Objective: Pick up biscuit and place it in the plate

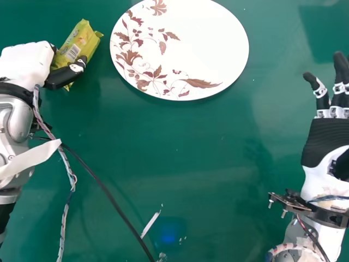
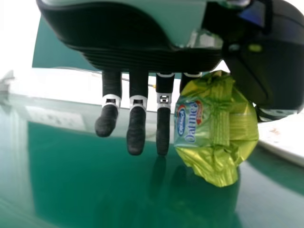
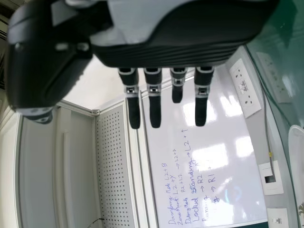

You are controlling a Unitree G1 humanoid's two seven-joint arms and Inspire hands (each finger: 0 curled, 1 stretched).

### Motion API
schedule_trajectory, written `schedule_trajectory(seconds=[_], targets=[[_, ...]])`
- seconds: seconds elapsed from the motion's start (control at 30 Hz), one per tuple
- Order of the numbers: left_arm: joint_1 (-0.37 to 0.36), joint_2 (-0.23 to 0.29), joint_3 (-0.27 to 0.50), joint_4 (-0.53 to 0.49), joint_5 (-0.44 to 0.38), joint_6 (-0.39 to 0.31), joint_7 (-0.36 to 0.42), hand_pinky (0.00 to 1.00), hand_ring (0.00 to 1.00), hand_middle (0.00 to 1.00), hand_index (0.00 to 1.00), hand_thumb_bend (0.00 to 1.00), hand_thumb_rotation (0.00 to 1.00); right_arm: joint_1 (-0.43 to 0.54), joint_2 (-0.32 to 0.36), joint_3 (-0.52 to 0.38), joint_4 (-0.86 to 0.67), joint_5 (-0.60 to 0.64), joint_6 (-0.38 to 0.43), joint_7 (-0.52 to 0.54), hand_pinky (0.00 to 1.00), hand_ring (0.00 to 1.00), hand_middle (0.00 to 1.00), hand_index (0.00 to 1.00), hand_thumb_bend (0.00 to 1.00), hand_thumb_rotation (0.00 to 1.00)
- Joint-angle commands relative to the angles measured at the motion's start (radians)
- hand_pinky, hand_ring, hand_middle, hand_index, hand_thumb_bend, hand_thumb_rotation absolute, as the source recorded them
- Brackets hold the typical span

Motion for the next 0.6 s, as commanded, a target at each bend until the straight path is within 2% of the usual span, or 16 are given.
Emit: schedule_trajectory(seconds=[0.0,0.37,0.57], targets=[[0.03,-0.005,0.014,-0.042,-0.023,-0.028,0.021,0.14,0.22,0.43,0.52,0.51,0.0,0.017,0.019,0.006,0.054,0.008,-0.007,-0.002,0.66,0.8,0.8,0.8,0.86,0.32],[0.067,-0.029,0.068,-0.158,-0.051,-0.061,0.103,0.14,0.21,0.43,0.52,0.51,0.0,0.019,0.016,0.006,0.048,-0.001,0.0,-0.005,0.65,0.8,0.8,0.79,0.88,0.31],[0.082,-0.053,0.101,-0.179,-0.074,-0.09,0.158,0.13,0.21,0.43,0.52,0.51,0.0,0.012,0.013,0.001,0.063,0.0,-0.008,0.001,0.66,0.78,0.79,0.79,0.89,0.25]])
